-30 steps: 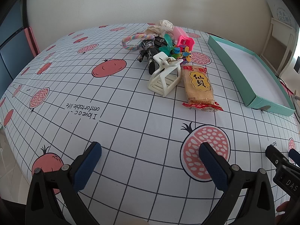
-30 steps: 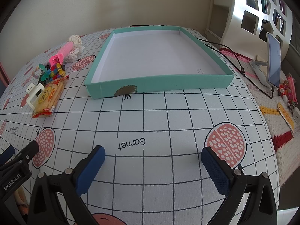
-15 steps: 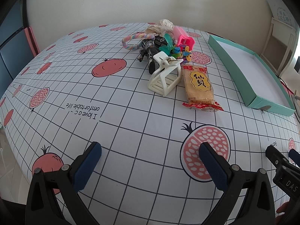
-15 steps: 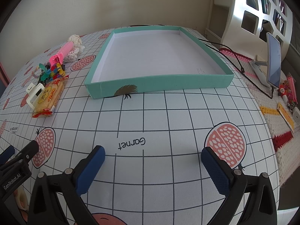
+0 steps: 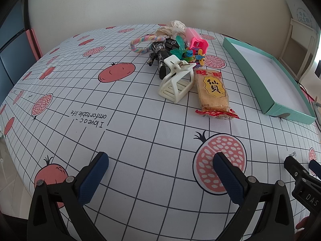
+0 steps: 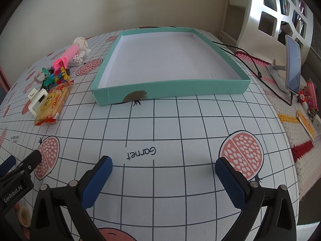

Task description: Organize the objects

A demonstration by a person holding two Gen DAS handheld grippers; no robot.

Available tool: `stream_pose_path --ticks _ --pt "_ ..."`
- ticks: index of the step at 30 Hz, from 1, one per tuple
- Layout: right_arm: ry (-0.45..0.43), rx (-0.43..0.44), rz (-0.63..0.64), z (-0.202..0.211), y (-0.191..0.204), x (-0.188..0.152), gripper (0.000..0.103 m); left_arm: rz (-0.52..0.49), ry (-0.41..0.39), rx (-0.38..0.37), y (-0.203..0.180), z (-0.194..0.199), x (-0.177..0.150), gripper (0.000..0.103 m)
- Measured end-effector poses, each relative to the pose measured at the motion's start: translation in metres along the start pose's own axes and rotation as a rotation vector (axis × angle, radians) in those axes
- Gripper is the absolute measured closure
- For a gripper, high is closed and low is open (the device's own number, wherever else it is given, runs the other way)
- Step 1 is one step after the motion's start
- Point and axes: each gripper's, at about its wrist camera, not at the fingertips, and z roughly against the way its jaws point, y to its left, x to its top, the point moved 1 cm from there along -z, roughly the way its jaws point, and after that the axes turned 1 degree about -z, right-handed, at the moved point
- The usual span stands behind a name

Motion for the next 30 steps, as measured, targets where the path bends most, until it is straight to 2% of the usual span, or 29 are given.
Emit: stream_pose_path --ticks 7,11,16,20,23,27,30 --pt "0.002 0.000 0.000 0.000 0.000 0.000 0.000 0.000 0.004 0.000 -0.001 0.000 0.000 0.000" --pt "0.039 0.002 0.001 -0.002 0.004 0.004 0.000 0.004 0.026 -0.006 0.000 -0.002 0.002 0.000" --pt "-0.038 0.013 0.047 0.024 0.011 0.021 0.000 0.048 0.041 -0.037 0.006 0.006 0.013 0.000" --pt "-0.116 0.041 0.072 0.057 0.018 0.052 0.000 0.050 0.015 -0.035 0.009 0.023 0.043 0.000" --pt "-0.145 0.065 0.111 0.074 0.027 0.076 0.000 0.058 0.026 -0.029 0.015 0.033 0.073 0.000" --pt "-0.135 0.118 0.114 0.084 0.040 0.111 0.000 0.050 0.036 0.001 0.024 0.040 0.112 0.000" --pt "-0.128 0.137 0.131 0.084 0.052 0.127 0.000 0.056 0.048 -0.014 0.031 0.039 0.136 0.000"
